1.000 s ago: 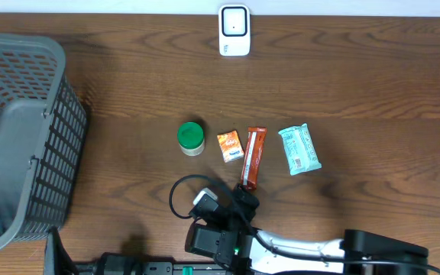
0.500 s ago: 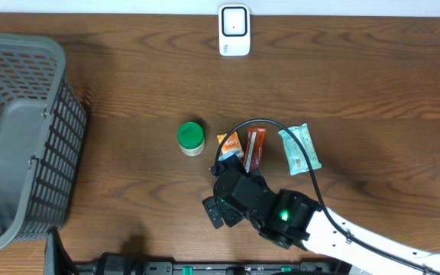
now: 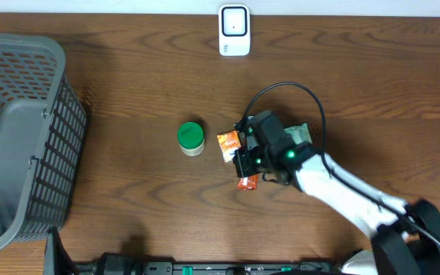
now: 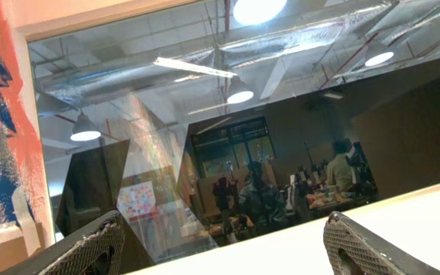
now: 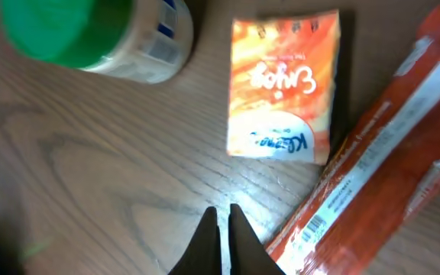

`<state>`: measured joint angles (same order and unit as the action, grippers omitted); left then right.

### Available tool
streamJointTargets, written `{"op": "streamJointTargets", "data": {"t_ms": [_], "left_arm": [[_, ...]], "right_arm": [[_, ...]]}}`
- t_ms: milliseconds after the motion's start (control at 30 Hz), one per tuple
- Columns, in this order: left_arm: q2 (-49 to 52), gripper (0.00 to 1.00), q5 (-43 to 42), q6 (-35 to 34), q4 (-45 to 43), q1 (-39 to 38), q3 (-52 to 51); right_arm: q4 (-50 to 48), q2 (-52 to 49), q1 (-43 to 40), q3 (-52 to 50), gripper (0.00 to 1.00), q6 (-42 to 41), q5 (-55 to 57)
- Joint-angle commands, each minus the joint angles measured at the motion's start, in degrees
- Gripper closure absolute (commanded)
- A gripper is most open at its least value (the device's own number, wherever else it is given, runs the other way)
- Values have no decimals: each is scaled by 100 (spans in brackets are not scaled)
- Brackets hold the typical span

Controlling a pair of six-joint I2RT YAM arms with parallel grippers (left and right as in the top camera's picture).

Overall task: Scan the item barcode
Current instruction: 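Regrasp the candy bar with the right gripper and lift it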

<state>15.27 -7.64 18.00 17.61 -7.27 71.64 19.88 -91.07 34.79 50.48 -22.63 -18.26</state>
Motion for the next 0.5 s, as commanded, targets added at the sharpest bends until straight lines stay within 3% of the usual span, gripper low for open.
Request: {"op": "streamJointTargets", "data": {"t_ms": [0,133,467], "left_arm": [[-44,16,-74,-33,-28,24,-17],[-44,16,-74,-33,-28,24,-33],[-44,16,-74,-31,-262,24,-341]], "right_arm": [[26,-415,-365,2,99,605,-1368],[59,-549,-651,-2,99,1259,-1980],[-203,-564,-1010,-271,99,1611,-1980]]}}
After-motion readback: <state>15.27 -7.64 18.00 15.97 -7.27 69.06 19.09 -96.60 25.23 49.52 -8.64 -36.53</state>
